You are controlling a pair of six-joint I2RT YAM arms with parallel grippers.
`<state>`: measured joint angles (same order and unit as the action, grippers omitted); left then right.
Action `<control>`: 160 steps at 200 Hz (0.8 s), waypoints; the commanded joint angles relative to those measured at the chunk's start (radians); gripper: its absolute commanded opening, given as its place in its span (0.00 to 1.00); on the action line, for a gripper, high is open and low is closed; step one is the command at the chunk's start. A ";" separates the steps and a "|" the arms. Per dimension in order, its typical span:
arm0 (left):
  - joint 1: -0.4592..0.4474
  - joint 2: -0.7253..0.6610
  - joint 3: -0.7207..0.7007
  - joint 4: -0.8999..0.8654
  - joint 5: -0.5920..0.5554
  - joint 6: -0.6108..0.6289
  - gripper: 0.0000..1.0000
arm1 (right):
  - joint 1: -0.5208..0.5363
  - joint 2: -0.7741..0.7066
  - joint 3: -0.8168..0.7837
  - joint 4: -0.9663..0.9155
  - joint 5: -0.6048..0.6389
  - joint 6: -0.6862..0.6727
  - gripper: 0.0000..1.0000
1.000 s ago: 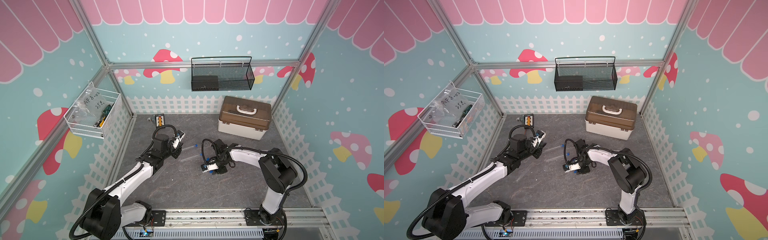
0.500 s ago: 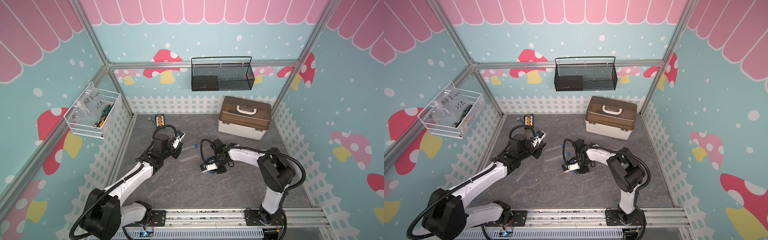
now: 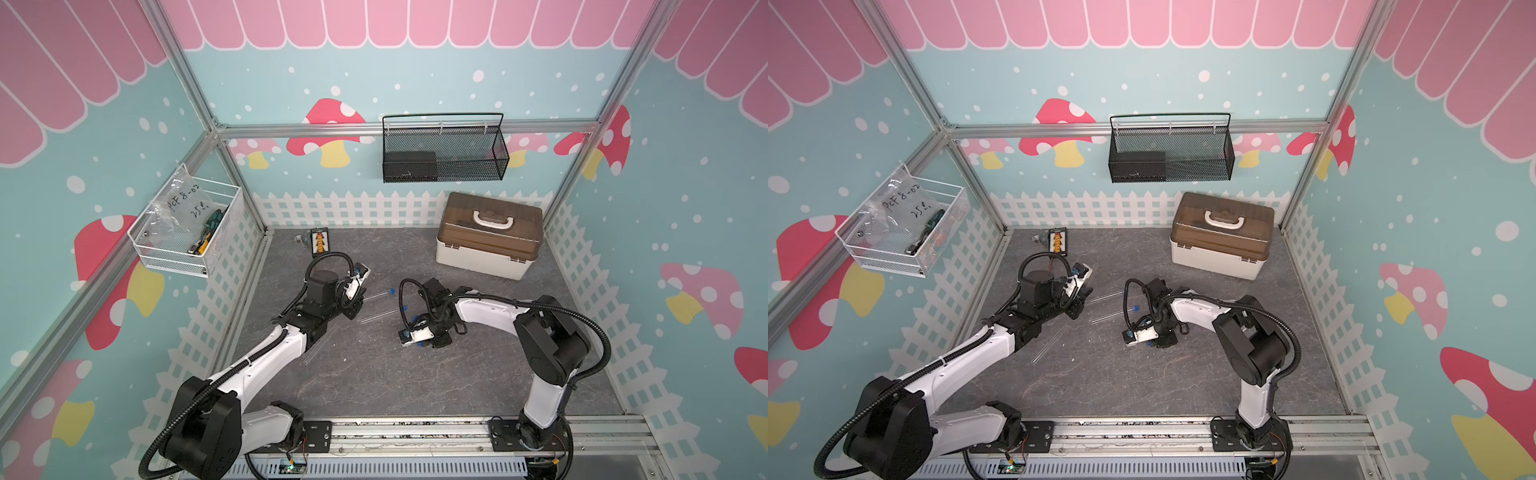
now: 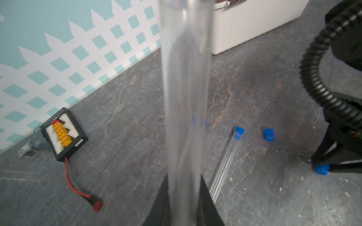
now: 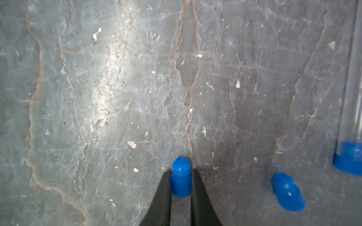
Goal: Insert stoppers into test tubes
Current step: Pick up the stopper from the center of the board.
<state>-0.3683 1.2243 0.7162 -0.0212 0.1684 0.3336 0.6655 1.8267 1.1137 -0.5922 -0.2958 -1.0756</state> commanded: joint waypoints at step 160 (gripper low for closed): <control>-0.297 -0.069 -0.164 0.141 -0.113 0.684 0.00 | 0.010 -0.629 -0.185 -0.165 -0.066 0.550 0.07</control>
<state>-0.6239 1.1446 0.5968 0.0532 0.0849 0.8661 0.6697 1.2301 0.9207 -0.6823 -0.3103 -0.6556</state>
